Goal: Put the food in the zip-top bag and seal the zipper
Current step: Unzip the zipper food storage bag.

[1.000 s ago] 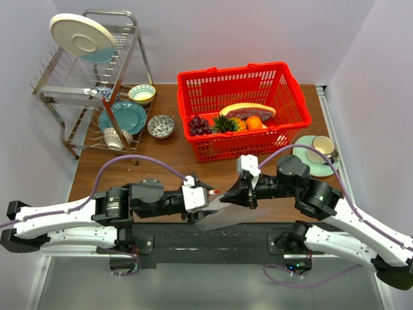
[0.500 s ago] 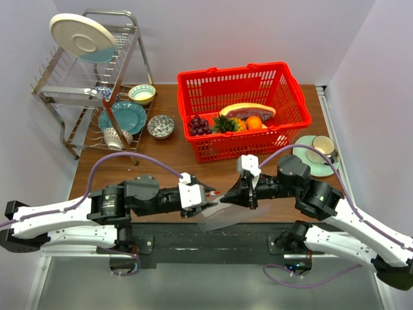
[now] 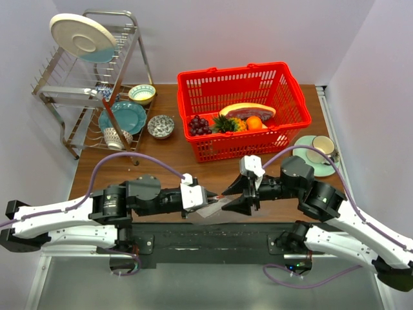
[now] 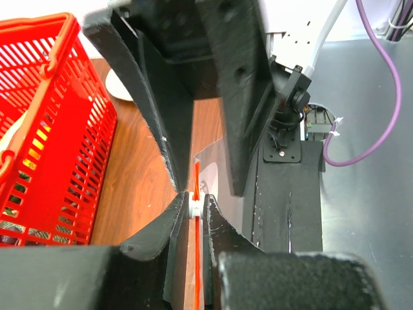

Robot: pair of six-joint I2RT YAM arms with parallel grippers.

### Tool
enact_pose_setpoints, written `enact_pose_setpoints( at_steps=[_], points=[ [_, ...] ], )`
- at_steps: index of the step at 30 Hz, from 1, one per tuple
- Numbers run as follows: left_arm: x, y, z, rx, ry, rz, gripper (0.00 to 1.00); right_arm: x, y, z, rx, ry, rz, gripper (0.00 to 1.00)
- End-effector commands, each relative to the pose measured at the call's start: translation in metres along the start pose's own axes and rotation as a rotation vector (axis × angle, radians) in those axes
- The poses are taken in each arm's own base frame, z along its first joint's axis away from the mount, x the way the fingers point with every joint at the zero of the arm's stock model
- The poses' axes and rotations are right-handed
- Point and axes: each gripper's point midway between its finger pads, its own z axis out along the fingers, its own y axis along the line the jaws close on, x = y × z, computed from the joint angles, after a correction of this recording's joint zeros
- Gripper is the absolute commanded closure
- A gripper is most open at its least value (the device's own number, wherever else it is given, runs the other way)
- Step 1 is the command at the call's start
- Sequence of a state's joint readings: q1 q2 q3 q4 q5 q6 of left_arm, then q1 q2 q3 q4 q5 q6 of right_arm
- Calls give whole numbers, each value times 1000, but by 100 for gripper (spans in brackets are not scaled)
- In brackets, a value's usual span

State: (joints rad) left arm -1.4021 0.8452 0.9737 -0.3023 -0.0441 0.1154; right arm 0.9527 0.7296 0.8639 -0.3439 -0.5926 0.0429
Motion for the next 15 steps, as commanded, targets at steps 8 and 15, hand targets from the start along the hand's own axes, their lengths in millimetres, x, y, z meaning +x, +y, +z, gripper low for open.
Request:
enact_pose_setpoints(
  at_steps=[8,15],
  points=[
    [-23,-1,5,9,-33,-36,100,-18,13,-2,-62,-50,-19,71],
    [-17,-2,7,12,-18,-39,100,-22,6,-5,-10,-61,-3,95]
  ],
)
